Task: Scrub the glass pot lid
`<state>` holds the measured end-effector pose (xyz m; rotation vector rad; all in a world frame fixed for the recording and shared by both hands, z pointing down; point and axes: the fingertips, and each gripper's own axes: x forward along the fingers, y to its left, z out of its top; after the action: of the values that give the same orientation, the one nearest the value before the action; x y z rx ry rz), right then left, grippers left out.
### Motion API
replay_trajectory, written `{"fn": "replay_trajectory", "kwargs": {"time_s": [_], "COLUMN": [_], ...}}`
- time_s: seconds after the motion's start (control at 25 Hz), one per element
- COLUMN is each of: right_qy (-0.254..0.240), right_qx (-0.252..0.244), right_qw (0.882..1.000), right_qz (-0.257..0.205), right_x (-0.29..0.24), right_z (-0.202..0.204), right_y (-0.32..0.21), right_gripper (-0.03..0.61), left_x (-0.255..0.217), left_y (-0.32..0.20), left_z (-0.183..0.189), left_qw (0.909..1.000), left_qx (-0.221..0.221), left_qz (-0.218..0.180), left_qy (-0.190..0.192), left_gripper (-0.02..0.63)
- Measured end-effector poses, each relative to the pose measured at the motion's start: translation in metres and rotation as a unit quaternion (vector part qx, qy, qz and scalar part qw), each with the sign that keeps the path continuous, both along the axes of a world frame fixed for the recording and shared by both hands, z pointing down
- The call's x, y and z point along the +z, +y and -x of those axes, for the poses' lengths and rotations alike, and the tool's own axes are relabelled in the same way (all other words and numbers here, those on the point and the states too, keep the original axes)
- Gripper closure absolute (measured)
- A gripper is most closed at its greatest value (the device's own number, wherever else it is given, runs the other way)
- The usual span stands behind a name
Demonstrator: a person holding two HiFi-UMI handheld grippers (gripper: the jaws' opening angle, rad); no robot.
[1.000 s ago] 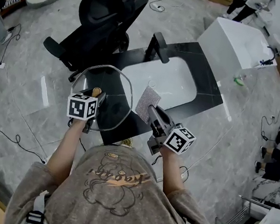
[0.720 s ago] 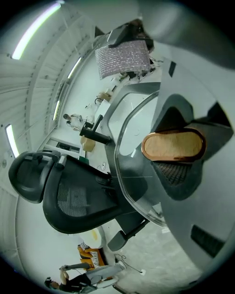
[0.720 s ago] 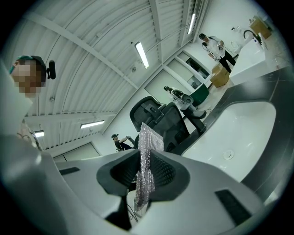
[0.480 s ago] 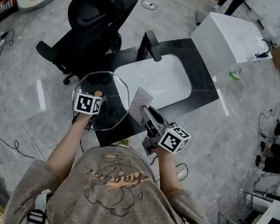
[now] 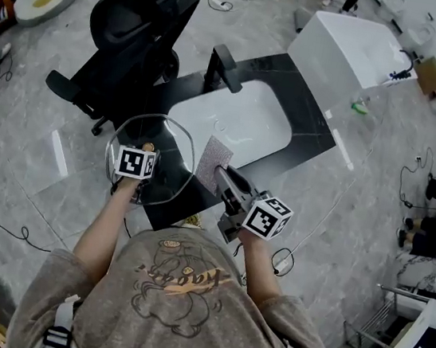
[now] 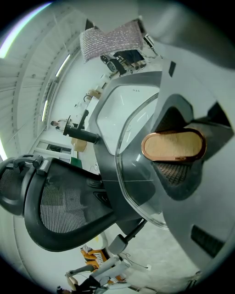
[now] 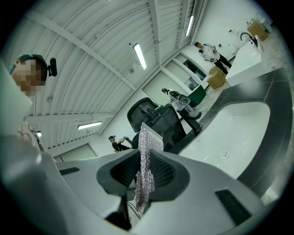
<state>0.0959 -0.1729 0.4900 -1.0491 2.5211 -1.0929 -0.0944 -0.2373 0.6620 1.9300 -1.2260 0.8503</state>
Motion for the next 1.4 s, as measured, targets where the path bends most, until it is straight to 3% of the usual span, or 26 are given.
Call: {"fn": "replay_trajectory", "kwargs": {"time_s": [0.48, 0.6, 0.76, 0.8, 0.84, 0.88, 1.0, 1.24, 1.4], "right_qy": [-0.001, 0.000, 0.010, 0.017, 0.024, 0.032, 0.072, 0.189, 0.213], "right_qx": [-0.007, -0.005, 0.006, 0.009, 0.013, 0.017, 0.034, 0.062, 0.066], "right_qw": [1.000, 1.000, 1.000, 1.000, 1.000, 0.999, 0.997, 0.977, 0.970], "right_qz": [0.002, 0.003, 0.006, 0.005, 0.003, 0.001, -0.019, -0.079, -0.098], "right_x": [0.003, 0.006, 0.009, 0.009, 0.008, 0.007, 0.000, -0.020, -0.026], "right_z": [0.006, 0.006, 0.006, 0.006, 0.006, 0.006, 0.006, 0.009, 0.014], "right_y": [0.001, 0.001, -0.002, -0.003, -0.004, -0.005, -0.007, -0.006, -0.003], "right_gripper": [0.492, 0.493, 0.493, 0.494, 0.492, 0.492, 0.494, 0.494, 0.494], "left_x": [0.001, -0.009, -0.051, -0.065, -0.079, -0.091, -0.126, -0.177, -0.197], "left_y": [-0.005, -0.008, -0.015, -0.015, -0.013, -0.010, -0.001, 0.029, 0.043], "left_z": [-0.007, -0.007, -0.005, -0.004, -0.004, -0.005, -0.008, -0.008, -0.004], "left_qw": [1.0000, 0.9995, 0.9957, 0.9941, 0.9923, 0.9904, 0.9829, 0.9622, 0.9496], "left_qx": [-0.002, -0.002, -0.006, -0.007, -0.008, -0.007, -0.004, -0.006, -0.014], "left_qz": [-0.005, -0.029, -0.092, -0.108, -0.122, -0.134, -0.169, -0.253, -0.293], "left_qy": [-0.006, -0.010, -0.001, 0.007, 0.018, 0.033, 0.072, 0.101, 0.109], "left_gripper": [0.431, 0.414, 0.408, 0.456, 0.560, 0.595, 0.595, 0.595, 0.597]}}
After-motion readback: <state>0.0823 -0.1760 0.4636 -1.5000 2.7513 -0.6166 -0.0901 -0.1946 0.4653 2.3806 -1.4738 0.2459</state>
